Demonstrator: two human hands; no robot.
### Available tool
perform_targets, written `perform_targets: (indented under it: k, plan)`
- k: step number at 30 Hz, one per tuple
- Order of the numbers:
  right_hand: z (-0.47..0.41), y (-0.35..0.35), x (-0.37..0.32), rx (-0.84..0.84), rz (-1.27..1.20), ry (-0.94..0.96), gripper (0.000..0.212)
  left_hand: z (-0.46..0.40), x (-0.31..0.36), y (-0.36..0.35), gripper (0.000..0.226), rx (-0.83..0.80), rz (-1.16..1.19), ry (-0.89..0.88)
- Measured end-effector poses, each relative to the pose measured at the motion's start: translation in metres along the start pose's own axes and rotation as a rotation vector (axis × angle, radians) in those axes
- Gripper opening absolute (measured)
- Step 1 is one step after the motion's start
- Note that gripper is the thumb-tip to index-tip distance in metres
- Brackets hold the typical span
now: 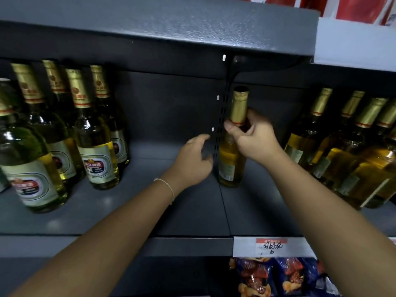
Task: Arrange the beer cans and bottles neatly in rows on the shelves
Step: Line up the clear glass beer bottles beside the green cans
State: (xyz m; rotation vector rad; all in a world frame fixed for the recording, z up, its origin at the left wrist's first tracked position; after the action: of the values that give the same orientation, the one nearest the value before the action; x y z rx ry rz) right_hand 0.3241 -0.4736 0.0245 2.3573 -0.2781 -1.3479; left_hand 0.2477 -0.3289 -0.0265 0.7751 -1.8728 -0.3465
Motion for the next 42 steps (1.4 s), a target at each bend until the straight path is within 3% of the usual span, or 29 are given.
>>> perform_targets:
  k: [5, 11, 17, 21, 25, 36, 42]
  plan:
    - [0.019, -0.032, -0.031, -0.033, 0.007, 0.036, 0.027, 0.022, -0.019, 0.04, 0.058, -0.001, 0.026, 0.103]
    - [0.039, -0.077, -0.072, -0.056, -0.028, 0.06, 0.048, 0.061, -0.047, 0.092, 0.057, 0.0, 0.044, 0.183]
    - [0.064, -0.125, -0.119, -0.067, -0.021, 0.117, 0.025, 0.1, -0.051, 0.139, 0.055, 0.013, 0.09, 0.13]
    - [0.077, -0.156, -0.143, -0.072, -0.05, 0.148, 0.027, 0.12, -0.052, 0.168, 0.044, 0.028, 0.131, 0.082]
    - [0.087, -0.18, -0.16, -0.053, -0.086, 0.151, 0.027, 0.137, -0.065, 0.19, 0.048, 0.023, 0.143, 0.122]
    - [0.102, -0.226, -0.189, 0.085, -0.175, 0.001, 0.026, 0.172, -0.098, 0.217, 0.045, -0.011, 0.128, 0.194]
    - [0.106, -0.239, -0.193, 0.174, -0.231, -0.106, 0.042, 0.18, -0.112, 0.214, 0.045, -0.044, 0.094, 0.206]
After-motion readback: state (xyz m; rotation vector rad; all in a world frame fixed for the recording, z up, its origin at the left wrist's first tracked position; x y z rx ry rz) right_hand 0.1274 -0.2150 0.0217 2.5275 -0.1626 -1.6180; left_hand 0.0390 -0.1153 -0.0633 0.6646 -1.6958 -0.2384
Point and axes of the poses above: each hand's wrist, its own z-axis away from the middle knuckle, its own y-axis out of the back of the hand, x = y × z, the point moved 1 cm from there along -z, towards the middle knuckle, and after that the axes turned 6 degrees about -y, right-handed, at the moved point
